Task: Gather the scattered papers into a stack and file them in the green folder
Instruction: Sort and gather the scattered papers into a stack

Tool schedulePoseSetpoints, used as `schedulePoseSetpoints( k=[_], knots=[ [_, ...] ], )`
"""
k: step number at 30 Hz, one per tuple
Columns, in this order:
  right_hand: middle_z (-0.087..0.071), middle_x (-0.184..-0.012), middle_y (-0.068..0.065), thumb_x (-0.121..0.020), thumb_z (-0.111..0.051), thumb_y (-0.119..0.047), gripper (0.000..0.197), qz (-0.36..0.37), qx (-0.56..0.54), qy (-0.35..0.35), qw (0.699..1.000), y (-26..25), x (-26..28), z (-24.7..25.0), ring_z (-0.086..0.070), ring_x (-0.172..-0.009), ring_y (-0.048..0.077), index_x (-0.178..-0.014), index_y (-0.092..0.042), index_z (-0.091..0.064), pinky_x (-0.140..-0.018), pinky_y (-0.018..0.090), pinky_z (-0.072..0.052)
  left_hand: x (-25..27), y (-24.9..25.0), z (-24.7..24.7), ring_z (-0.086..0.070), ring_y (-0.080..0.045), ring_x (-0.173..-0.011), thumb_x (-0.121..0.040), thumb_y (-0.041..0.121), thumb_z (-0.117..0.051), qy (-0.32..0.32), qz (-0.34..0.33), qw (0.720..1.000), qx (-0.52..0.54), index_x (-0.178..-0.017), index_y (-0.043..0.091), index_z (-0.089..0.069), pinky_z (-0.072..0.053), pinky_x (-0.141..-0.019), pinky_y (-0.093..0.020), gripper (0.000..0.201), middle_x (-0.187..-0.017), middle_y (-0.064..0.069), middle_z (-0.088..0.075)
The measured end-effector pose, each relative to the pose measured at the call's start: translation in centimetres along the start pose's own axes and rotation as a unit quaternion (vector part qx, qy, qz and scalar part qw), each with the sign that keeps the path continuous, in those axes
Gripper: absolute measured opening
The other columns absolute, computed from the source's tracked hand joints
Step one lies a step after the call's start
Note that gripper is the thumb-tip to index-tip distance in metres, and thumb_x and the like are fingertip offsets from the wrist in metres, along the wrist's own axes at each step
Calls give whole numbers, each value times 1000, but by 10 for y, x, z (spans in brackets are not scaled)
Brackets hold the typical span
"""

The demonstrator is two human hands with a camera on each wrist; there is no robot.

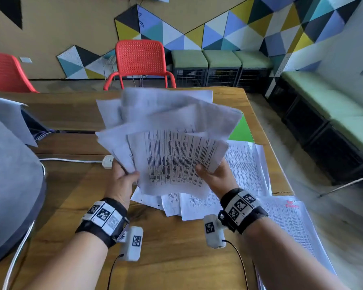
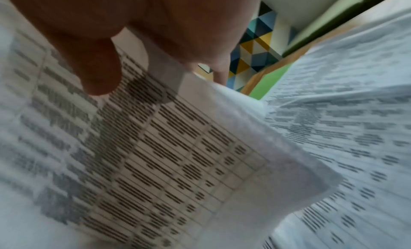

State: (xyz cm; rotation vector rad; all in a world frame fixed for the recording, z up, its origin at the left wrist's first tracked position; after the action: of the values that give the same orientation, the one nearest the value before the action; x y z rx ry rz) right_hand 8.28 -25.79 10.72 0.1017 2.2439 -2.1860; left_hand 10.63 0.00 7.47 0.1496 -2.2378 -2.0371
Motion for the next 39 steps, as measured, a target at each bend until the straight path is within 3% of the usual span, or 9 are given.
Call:
schedulePoseSetpoints(
  k=[4,8,11,14,18,25,28,34,39],
  knots=[
    [-50,-136,-1,-77,-70,10,86,-97,-67,27,993,20,7,3,-49,-126,22,-145,-15,-24,-103,41,-46,10,-10,-3,-64,-25,-91,-58,0,-60,-23,20,999,-28,-97,16,-64,-54,-82,-38,42,-95,-10,-68],
    [-50,-136,14,-67,-68,13,88,-105,-93,37,989,23,3,-7,-47,-127,34,-140,-15,-30,-100,54,-46,13,4,-13,-55,-2,-76,-65,14,-56,-2,-8,1000,-28,-102,10,-46,-46,-68,-15,39,-89,1,-53],
    [-58,-116,14,-74,-48,25,70,-101,-98,58,988,25,0,-9,-59,-105,28,-128,-17,-39,-84,45,-55,12,0,-7,-64,6,-80,-73,7,-59,28,-13,999,-23,-116,-2,-53,-47,-68,-7,44,-96,1,-66],
    [-55,-121,17,-82,-48,17,62,-128,33,36,991,43,7,-15,-57,-109,32,-116,-34,-38,-93,49,-51,11,-36,1,-69,-9,-94,-79,18,-67,22,75,995,-69,-103,20,-69,-54,-86,-29,24,-98,7,-74],
    [-55,-106,9,-92,-51,1,44,-129,148,40,980,60,8,-19,-57,-94,24,-125,-19,-30,-85,42,-51,12,-62,3,-61,-25,-110,-77,36,-65,23,113,982,-149,-103,25,-67,-43,-103,-41,28,-109,6,-67],
    [-58,-84,9,-86,-62,-9,18,-51,154,95,982,62,-9,-16,-56,-69,24,-96,-15,-48,-61,42,-51,4,-36,-5,-60,-24,-89,-94,16,-56,72,50,965,-247,-91,7,-64,-40,-76,-28,12,-91,-7,-65],
    [-64,-86,9,-84,-67,-13,15,-3,205,130,970,61,-24,3,-59,-73,23,-95,-18,-59,-69,35,-53,-10,-35,3,-58,-25,-84,-92,12,-57,105,53,956,-268,-106,3,-61,-41,-75,-30,17,-94,-9,-64],
    [-56,-120,15,-92,-57,-20,15,-207,450,142,857,111,-49,79,-55,-92,25,-106,-15,-58,-84,32,-46,-25,-80,8,-62,-38,-100,-91,8,-59,100,160,929,-319,-113,-2,-58,-42,-78,-32,24,-111,-22,-66],
    [-49,-130,13,-86,-61,-43,67,-361,562,72,740,146,-43,94,-45,-122,31,-139,-15,-31,-102,44,-40,-32,-108,-9,-60,-33,-90,-90,8,-61,81,214,916,-329,-111,-5,-58,-43,-77,-33,25,-110,-24,-65]
  ],
)
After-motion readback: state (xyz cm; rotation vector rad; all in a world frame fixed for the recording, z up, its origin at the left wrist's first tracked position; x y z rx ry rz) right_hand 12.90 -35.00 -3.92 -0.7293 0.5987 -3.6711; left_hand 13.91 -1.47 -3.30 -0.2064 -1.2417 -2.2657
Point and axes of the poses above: each hand's wrist, its own x-axis away from the middle knuckle, its own z-axis out of the back of the hand, y = z × x, the point moved 4 cm from there along -x, towards the middle knuckle
